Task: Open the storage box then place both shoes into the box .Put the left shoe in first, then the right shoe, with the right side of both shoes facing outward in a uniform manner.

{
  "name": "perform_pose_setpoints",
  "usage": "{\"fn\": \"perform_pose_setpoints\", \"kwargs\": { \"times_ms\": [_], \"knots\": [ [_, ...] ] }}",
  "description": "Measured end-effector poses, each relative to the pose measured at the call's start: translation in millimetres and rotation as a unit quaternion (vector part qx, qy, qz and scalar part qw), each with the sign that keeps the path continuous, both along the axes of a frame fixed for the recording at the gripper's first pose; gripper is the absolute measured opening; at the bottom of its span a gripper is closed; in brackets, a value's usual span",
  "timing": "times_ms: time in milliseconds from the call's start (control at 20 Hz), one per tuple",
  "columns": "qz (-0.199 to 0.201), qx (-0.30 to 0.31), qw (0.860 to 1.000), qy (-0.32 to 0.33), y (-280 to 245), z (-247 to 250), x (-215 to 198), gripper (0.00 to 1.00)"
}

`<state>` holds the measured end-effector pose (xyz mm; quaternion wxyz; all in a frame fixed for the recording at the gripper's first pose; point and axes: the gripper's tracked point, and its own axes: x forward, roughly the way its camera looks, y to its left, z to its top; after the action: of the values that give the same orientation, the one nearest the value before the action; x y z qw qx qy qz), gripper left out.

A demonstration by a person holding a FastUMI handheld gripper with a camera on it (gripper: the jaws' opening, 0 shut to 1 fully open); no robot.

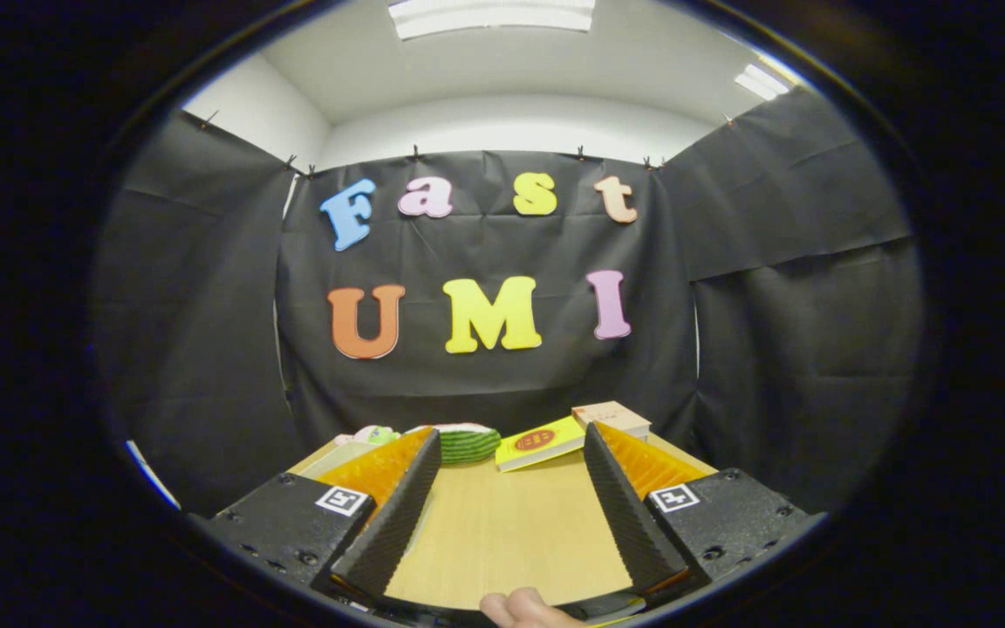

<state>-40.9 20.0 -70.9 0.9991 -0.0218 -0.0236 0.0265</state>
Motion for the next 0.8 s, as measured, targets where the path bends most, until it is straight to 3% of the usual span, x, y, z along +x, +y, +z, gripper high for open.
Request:
{"fn": "perform_pose_setpoints", "kwargs": {
  "times_ms": [450,800],
  "knots": [
    [-0.006,0.047,0.998,-0.031,-41.2,32.7,-38.4,1.0],
    [-0.017,0.032,0.999,-0.014,-52.4,34.7,-42.4,1.0]
  ]
}}
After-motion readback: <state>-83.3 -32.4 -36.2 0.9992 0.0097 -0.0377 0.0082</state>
